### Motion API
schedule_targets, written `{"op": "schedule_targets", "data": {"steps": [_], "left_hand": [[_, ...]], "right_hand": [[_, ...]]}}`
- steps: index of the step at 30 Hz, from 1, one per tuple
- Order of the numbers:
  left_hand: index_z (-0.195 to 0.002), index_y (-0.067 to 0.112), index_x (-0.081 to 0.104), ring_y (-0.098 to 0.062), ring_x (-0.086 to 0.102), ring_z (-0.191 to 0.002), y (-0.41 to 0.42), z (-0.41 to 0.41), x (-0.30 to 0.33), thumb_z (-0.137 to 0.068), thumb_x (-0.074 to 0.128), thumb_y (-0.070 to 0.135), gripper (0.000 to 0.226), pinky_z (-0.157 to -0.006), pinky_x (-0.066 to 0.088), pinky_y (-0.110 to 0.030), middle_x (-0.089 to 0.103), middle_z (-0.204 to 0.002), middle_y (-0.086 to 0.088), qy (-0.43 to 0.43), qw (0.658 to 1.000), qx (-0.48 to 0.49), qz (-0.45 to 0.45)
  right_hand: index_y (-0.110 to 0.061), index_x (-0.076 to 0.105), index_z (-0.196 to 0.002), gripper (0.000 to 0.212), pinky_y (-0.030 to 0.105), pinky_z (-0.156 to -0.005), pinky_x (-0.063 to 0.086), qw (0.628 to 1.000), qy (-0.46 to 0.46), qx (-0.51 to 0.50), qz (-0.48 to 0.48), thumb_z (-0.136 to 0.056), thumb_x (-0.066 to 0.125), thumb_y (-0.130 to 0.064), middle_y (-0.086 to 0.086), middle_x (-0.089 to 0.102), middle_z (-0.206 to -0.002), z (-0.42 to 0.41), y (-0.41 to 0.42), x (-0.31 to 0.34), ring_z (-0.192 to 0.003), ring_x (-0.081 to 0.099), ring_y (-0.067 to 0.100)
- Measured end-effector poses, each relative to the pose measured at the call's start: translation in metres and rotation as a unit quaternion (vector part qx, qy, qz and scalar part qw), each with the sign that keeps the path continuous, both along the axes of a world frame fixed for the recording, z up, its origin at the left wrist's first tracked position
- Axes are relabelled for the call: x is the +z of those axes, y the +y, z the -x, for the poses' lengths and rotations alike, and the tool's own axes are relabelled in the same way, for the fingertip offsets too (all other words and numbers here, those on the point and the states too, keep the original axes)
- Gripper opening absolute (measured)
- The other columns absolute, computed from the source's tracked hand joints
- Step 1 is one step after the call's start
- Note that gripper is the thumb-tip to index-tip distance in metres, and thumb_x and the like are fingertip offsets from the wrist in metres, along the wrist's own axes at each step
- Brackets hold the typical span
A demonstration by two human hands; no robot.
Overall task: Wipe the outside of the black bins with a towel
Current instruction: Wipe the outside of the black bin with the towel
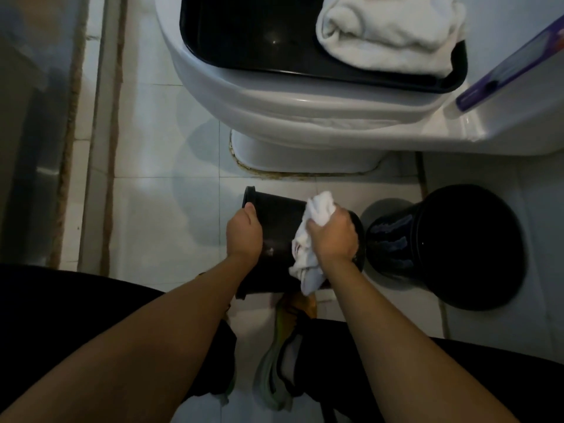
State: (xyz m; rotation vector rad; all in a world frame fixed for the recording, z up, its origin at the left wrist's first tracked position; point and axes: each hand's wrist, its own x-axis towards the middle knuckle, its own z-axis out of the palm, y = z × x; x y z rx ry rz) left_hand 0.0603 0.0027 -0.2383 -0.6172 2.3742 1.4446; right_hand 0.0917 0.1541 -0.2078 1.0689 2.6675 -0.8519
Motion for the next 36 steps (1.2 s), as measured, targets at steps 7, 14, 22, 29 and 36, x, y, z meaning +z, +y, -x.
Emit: {"op": "schedule_targets", "data": {"steps": [7, 14, 22, 29, 36], "left_hand": [[-0.060, 0.015, 0.041, -0.015, 0.047, -0.059, -0.001, 0.004, -0.004, -0.105, 0.028, 0.031, 0.050, -0.053, 0.034, -0.026, 0.047, -0.060, -0.003, 0.000, 1.000, 0.003, -0.013], [-0.067, 0.014, 0.047, -0.011, 0.049, -0.061, 0.001, 0.007, 0.001, -0.106, 0.025, 0.032, 0.048, -0.055, 0.037, -0.022, 0.049, -0.066, -0.003, -0.007, 1.000, -0.017, 0.024], [-0.068, 0.012, 0.049, -0.016, 0.053, -0.068, 0.002, 0.014, -0.003, -0.106, 0.027, 0.031, 0.048, -0.067, 0.043, -0.028, 0.052, -0.068, -0.004, -0.010, 1.000, -0.001, 0.002], [-0.068, 0.015, 0.047, -0.018, 0.052, -0.071, 0.002, 0.019, -0.007, -0.105, 0.027, 0.030, 0.045, -0.067, 0.043, -0.029, 0.051, -0.069, -0.003, -0.027, 1.000, -0.008, -0.006], [-0.070, 0.014, 0.048, -0.012, 0.049, -0.064, 0.003, 0.023, 0.001, -0.105, 0.026, 0.034, 0.047, -0.060, 0.039, -0.022, 0.050, -0.068, -0.004, -0.058, 0.998, -0.009, 0.008]], "right_hand": [[-0.014, 0.061, -0.112, 0.044, 0.032, -0.076, 0.056, 0.968, 0.089, 0.235, 0.008, -0.075, 0.079, -0.029, 0.003, 0.060, -0.102, -0.050, -0.053, -0.005, -0.087, 0.063, 0.019], [-0.016, 0.052, -0.130, 0.053, 0.030, -0.083, 0.046, 0.999, 0.017, 0.018, -0.027, -0.084, 0.073, -0.032, 0.004, 0.055, -0.121, -0.011, -0.020, 0.002, -0.107, 0.059, 0.022], [-0.015, 0.061, -0.112, 0.047, 0.031, -0.071, 0.057, 0.966, 0.092, 0.240, -0.041, -0.074, 0.080, -0.034, 0.003, 0.060, -0.099, -0.048, -0.047, -0.010, -0.082, 0.062, 0.019], [-0.018, 0.049, -0.130, 0.056, 0.037, -0.091, 0.053, 0.999, 0.036, -0.008, 0.015, -0.082, 0.075, -0.031, 0.001, 0.054, -0.124, -0.029, -0.095, 0.011, -0.112, 0.058, 0.020], [-0.016, 0.054, -0.126, 0.050, 0.030, -0.087, 0.044, 0.998, 0.027, 0.051, 0.029, -0.084, 0.074, -0.034, 0.002, 0.058, -0.118, -0.035, 0.000, -0.006, -0.106, 0.059, 0.020]]}}
